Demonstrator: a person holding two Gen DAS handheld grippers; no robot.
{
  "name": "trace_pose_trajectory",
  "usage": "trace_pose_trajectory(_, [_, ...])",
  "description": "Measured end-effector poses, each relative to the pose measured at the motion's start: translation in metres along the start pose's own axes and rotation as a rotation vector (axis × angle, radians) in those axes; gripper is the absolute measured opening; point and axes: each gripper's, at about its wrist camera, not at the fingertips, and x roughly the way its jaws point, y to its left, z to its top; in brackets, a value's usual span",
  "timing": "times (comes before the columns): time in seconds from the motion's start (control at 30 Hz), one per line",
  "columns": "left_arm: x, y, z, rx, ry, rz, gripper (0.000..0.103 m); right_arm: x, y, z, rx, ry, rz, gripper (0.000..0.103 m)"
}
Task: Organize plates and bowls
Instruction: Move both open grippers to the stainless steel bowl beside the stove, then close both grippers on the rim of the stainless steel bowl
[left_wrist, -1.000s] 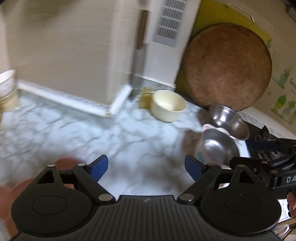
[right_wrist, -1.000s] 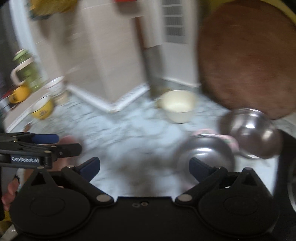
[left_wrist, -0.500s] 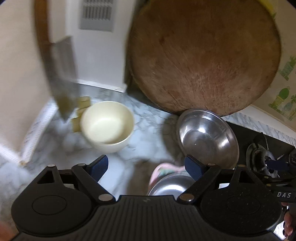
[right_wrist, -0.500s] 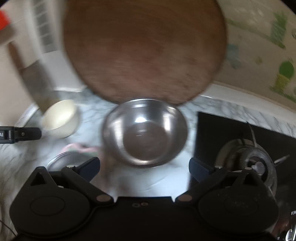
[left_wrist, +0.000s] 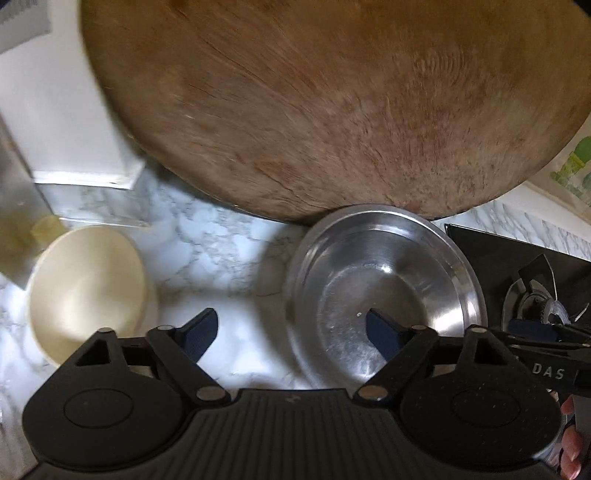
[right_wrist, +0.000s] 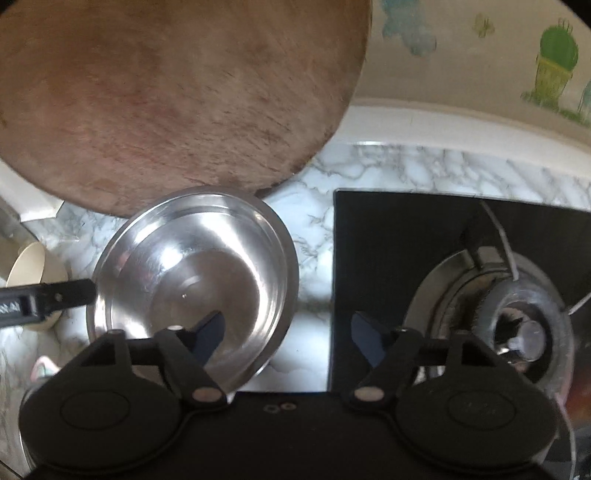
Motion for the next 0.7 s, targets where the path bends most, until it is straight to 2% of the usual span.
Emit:
trace_pose_trajectory(0.07, [0.009, -0.003, 0.002, -0.005, 0.025, -0.009, 0.065, 0.007, -0.001, 0.001, 0.010, 0.013, 0.004, 0.058])
trace_pose_trajectory(0.1, [0.013, -0.003, 0.003, -0.012, 0.041, -0.012, 0.058, 0.010, -0.001, 0.002, 0.011, 0.019, 0.005, 0.056])
trace_pose_trajectory(0.3, [0.024, -0.003, 0.003, -0.025, 0.063, -0.029, 0.033, 0.016, -0.003, 0.001, 0.016, 0.019, 0.016, 0.034])
trace_pose_trajectory(0.47, [0.027, -0.001, 0.001, -0.034, 0.066, -0.029, 0.025, 0.021, -0.002, 0.000, 0.013, 0.039, 0.022, 0.022])
trace_pose_trajectory(0.57, [0.028, 0.001, 0.000, -0.034, 0.071, -0.016, 0.016, 0.021, -0.001, -0.001, 0.013, 0.037, 0.030, 0.016])
trace_pose_trajectory(0.7, [0.028, 0.006, 0.000, -0.055, 0.068, -0.019, 0.012, 0.020, 0.001, -0.002, 0.013, 0.031, 0.026, 0.016])
